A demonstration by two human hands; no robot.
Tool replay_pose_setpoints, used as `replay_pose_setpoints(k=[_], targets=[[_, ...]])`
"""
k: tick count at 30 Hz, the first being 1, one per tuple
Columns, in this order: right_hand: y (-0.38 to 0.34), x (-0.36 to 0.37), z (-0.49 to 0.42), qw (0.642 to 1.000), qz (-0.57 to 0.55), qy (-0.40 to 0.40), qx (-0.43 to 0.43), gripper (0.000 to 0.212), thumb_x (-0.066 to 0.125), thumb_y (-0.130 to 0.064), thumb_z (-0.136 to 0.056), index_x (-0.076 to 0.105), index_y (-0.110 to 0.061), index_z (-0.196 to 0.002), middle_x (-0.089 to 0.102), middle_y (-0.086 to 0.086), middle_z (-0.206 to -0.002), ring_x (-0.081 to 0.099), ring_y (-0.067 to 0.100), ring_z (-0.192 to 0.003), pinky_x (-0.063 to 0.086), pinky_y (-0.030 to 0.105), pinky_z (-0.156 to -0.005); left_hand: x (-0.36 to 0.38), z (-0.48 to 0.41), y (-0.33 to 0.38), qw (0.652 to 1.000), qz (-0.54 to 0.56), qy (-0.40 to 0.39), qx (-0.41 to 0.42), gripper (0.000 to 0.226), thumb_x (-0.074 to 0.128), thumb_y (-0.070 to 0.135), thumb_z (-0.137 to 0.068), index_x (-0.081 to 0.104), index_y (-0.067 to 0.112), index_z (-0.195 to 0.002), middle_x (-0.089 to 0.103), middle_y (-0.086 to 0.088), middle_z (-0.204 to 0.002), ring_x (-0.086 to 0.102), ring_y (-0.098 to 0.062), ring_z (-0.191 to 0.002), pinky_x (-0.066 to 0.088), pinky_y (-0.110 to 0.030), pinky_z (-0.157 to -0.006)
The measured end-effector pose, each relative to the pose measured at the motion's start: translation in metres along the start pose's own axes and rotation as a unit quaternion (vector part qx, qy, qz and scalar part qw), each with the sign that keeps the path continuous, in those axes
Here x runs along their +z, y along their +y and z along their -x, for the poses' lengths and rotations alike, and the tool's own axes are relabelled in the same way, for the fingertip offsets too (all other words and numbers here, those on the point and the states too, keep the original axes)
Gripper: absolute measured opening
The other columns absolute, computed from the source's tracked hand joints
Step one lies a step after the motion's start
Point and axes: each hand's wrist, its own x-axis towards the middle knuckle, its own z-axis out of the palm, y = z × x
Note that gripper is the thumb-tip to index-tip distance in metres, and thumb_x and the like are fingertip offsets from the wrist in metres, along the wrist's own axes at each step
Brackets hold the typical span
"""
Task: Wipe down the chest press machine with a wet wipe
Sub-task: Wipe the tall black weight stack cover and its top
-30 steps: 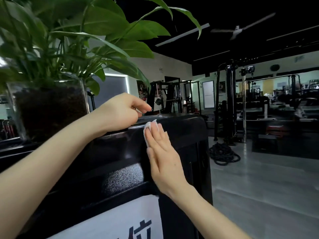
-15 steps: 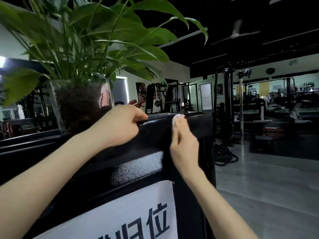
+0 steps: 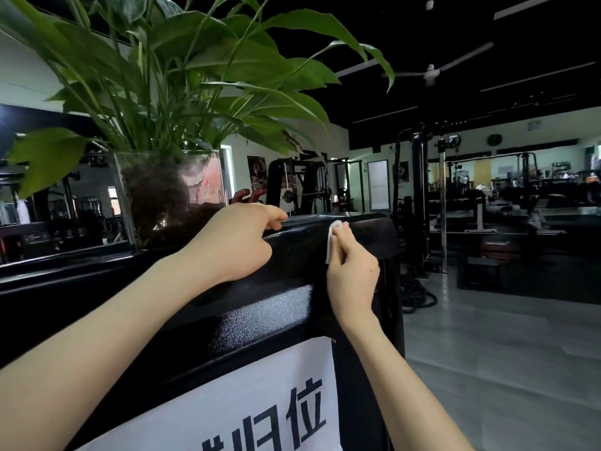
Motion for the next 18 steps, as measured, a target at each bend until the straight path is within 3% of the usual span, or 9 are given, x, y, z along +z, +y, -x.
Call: replay_pose_setpoints(k=[3, 5, 7, 9, 11, 13, 18], targets=[[-0.015, 0.009, 0.011, 0.986, 0.088, 0.045, -0.134, 0.014, 0.059, -0.012, -0.089, 0.073, -0.01, -0.089, 0.073, 0.001, -0.095, 0.068, 0.018, -0.09, 0.048, 0.023, -0.078, 0.0, 0.001, 0.0, 1.0, 0.004, 0.004, 0.003, 0.068, 0.044, -0.006, -0.074, 0.048, 0.024, -0.135, 0.059, 0.008, -0.126, 0.051, -0.01, -0.119, 0.039, -0.027, -0.103], [-0.009, 0.007, 0.002, 0.978, 0.117, 0.073, -0.157, 0.01, 0.066, -0.014, -0.083, 0.073, -0.014, -0.076, 0.069, -0.001, -0.082, 0.062, 0.022, -0.073, 0.048, 0.032, -0.065, 0.0, 0.001, -0.001, 1.0, 0.009, 0.007, 0.005, 0.07, 0.042, -0.007, -0.072, 0.049, 0.024, -0.134, 0.059, 0.007, -0.126, 0.051, -0.011, -0.12, 0.039, -0.028, -0.104], [-0.001, 0.001, -0.017, 0.993, 0.068, 0.084, -0.041, 0.01, 0.069, -0.016, -0.082, 0.074, -0.016, -0.073, 0.061, 0.001, -0.081, 0.056, 0.023, -0.077, 0.047, 0.036, -0.068, 0.001, 0.003, -0.003, 1.0, 0.011, 0.008, 0.008, 0.071, 0.041, -0.008, -0.071, 0.049, 0.024, -0.134, 0.058, 0.007, -0.128, 0.05, -0.011, -0.121, 0.038, -0.028, -0.105], [-0.004, -0.002, -0.02, 0.996, -0.055, 0.054, 0.049, 0.01, 0.07, -0.011, -0.082, 0.072, -0.017, -0.074, 0.058, 0.0, -0.081, 0.057, 0.01, -0.078, 0.046, 0.026, -0.072, 0.002, 0.002, -0.004, 1.0, 0.009, 0.011, 0.015, 0.071, 0.041, -0.007, -0.071, 0.049, 0.023, -0.134, 0.057, 0.006, -0.128, 0.049, -0.011, -0.122, 0.037, -0.028, -0.106], [-0.019, 0.003, -0.006, 0.994, -0.104, 0.019, 0.034, 0.015, 0.069, -0.004, -0.081, 0.071, -0.019, -0.077, 0.062, -0.003, -0.082, 0.057, 0.002, -0.072, 0.043, 0.014, -0.07, 0.002, 0.001, -0.005, 1.0, 0.008, 0.014, 0.022, 0.07, 0.042, -0.007, -0.071, 0.05, 0.023, -0.134, 0.058, 0.007, -0.128, 0.049, -0.011, -0.121, 0.038, -0.029, -0.105], [-0.027, 0.007, 0.008, 0.991, -0.13, 0.0, 0.017, 0.014, 0.069, -0.003, -0.082, 0.072, -0.016, -0.082, 0.065, -0.002, -0.084, 0.058, 0.002, -0.072, 0.042, 0.009, -0.069, 0.001, 0.001, -0.006, 0.999, 0.014, 0.017, 0.024, 0.071, 0.041, -0.007, -0.07, 0.05, 0.024, -0.133, 0.057, 0.008, -0.129, 0.049, -0.009, -0.122, 0.037, -0.027, -0.106], [-0.014, 0.007, -0.024, 0.951, -0.226, 0.094, 0.186, 0.01, 0.072, -0.012, -0.082, 0.07, -0.017, -0.09, 0.069, -0.003, -0.078, 0.064, 0.006, -0.074, 0.05, 0.021, -0.077, 0.0, 0.004, -0.008, 0.999, 0.019, 0.005, 0.037, 0.074, 0.04, -0.01, -0.071, 0.047, 0.025, -0.136, 0.053, 0.009, -0.134, 0.045, -0.008, -0.127, 0.032, -0.024, -0.108]])
